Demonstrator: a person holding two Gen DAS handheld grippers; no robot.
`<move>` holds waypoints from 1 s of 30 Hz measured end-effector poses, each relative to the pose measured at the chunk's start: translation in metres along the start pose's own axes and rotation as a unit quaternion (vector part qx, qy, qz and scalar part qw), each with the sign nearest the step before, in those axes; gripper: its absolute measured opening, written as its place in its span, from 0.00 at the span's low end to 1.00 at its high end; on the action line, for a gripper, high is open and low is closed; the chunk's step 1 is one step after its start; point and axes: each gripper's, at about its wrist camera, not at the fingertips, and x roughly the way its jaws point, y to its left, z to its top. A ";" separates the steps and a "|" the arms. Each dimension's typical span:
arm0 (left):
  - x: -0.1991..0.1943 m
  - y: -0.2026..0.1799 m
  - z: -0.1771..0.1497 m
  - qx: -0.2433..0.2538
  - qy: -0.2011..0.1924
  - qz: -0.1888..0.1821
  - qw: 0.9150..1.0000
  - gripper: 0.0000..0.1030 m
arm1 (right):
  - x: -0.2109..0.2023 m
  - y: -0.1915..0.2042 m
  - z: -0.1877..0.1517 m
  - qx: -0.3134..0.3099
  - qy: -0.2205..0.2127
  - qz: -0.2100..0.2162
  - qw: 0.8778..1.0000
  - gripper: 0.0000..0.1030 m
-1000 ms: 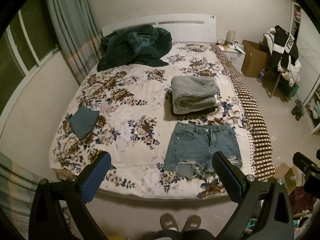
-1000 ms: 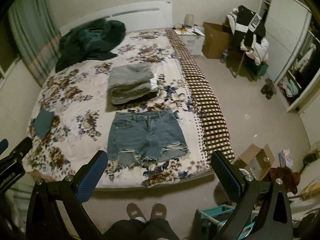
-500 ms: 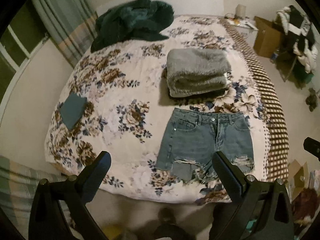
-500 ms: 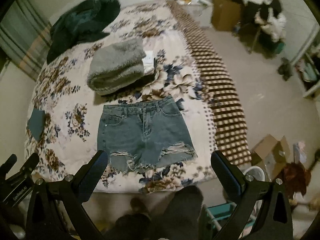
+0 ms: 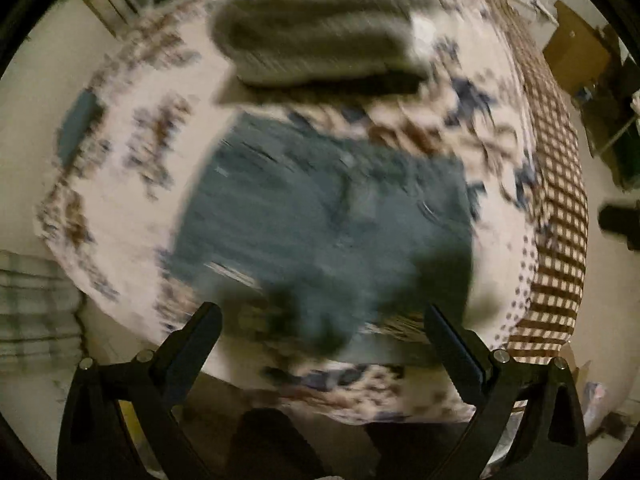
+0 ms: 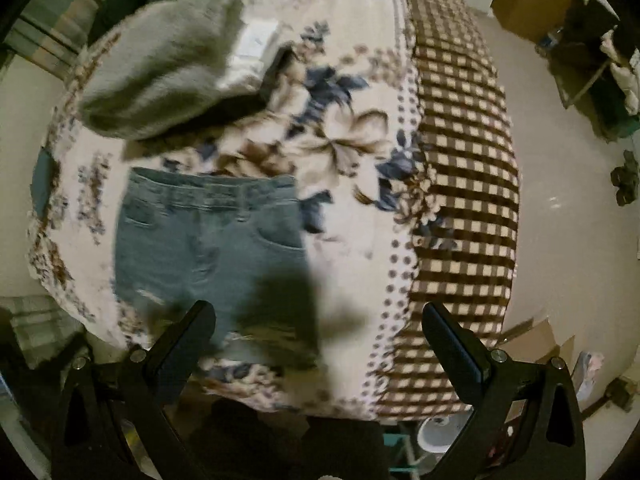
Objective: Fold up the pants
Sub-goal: 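Lower both grippers onto the denim shorts' leg hems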
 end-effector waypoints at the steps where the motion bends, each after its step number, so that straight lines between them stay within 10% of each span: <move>1: 0.014 -0.013 -0.005 0.002 0.008 -0.005 1.000 1.00 | 0.019 -0.009 0.009 -0.005 0.009 -0.002 1.000 1.00; 21: 0.162 -0.135 -0.056 0.054 0.043 -0.013 0.998 1.00 | 0.184 0.047 0.079 -0.110 0.061 0.078 0.989 1.00; 30: 0.177 -0.135 -0.059 0.047 0.051 -0.030 0.997 0.63 | 0.213 0.057 0.076 -0.106 0.093 0.100 0.985 0.96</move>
